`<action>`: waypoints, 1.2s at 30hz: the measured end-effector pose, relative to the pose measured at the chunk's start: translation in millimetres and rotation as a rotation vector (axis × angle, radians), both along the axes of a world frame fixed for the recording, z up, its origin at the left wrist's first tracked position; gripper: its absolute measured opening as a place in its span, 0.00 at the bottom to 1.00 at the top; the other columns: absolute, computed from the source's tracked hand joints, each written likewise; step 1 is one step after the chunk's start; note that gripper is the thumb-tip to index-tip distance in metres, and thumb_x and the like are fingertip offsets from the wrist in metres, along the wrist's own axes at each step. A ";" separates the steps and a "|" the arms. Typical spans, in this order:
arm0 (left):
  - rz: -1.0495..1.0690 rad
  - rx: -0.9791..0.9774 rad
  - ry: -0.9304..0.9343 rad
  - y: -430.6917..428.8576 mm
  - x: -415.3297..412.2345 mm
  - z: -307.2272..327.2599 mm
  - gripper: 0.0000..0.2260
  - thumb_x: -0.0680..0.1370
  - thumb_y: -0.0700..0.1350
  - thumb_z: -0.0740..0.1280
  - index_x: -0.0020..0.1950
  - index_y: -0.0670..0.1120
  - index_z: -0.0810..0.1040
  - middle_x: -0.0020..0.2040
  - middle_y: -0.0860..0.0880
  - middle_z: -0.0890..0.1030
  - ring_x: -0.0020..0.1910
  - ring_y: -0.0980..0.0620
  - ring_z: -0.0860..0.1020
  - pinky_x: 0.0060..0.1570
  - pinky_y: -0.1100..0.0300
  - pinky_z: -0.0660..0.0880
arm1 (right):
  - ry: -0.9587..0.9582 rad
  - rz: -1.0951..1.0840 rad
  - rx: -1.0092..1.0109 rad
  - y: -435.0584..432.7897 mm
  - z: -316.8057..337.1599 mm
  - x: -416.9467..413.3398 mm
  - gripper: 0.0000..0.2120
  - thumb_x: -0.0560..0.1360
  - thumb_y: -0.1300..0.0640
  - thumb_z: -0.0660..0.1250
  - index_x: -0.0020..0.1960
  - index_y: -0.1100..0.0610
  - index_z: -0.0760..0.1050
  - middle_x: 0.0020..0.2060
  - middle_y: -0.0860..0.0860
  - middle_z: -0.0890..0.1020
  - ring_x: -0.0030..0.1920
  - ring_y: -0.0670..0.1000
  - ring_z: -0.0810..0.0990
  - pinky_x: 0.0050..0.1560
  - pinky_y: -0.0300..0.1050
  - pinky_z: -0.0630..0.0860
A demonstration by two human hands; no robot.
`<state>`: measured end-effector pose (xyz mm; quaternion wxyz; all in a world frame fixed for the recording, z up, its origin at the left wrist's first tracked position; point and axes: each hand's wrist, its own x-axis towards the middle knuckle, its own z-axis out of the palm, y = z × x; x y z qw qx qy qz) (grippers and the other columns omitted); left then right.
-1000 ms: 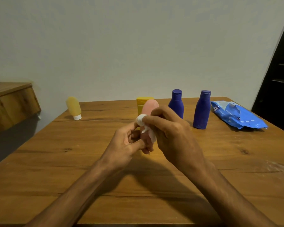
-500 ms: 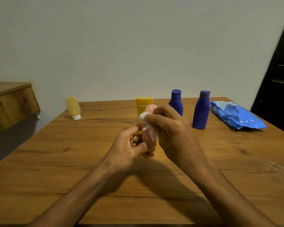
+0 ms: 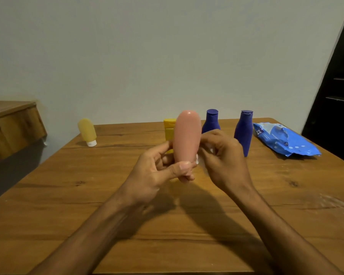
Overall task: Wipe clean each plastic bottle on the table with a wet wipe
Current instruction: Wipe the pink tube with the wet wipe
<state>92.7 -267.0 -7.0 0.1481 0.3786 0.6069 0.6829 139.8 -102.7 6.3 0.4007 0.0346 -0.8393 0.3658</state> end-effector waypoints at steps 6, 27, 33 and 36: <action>-0.013 0.030 -0.094 -2.2 -11.7 -6.3 0.26 0.71 0.45 0.72 0.68 0.41 0.71 0.51 0.38 0.84 0.44 0.42 0.83 0.44 0.54 0.82 | 0.147 -0.047 -0.255 0.8 16.8 2.8 0.09 0.74 0.58 0.69 0.53 0.53 0.80 0.47 0.46 0.82 0.49 0.41 0.79 0.49 0.36 0.77; -0.220 -0.041 -0.258 -5.3 -17.3 -11.6 0.26 0.73 0.45 0.73 0.68 0.39 0.71 0.50 0.37 0.81 0.42 0.42 0.82 0.42 0.54 0.81 | 0.115 0.037 -0.041 3.5 19.2 8.2 0.10 0.73 0.60 0.68 0.53 0.49 0.79 0.46 0.47 0.79 0.46 0.44 0.78 0.43 0.34 0.76; -0.097 0.049 -0.203 -2.9 -12.8 -11.6 0.19 0.73 0.40 0.68 0.63 0.37 0.74 0.45 0.40 0.82 0.40 0.43 0.82 0.41 0.54 0.81 | -0.125 0.170 0.201 -4.3 21.4 14.7 0.11 0.71 0.60 0.70 0.54 0.53 0.81 0.47 0.42 0.76 0.49 0.41 0.76 0.47 0.34 0.76; -0.097 0.002 -0.152 -2.3 -10.0 -13.8 0.19 0.74 0.41 0.67 0.64 0.36 0.73 0.46 0.40 0.83 0.41 0.44 0.81 0.41 0.54 0.81 | -0.068 0.097 0.200 -0.3 23.3 13.9 0.12 0.71 0.63 0.71 0.53 0.56 0.81 0.48 0.45 0.77 0.49 0.43 0.77 0.48 0.38 0.77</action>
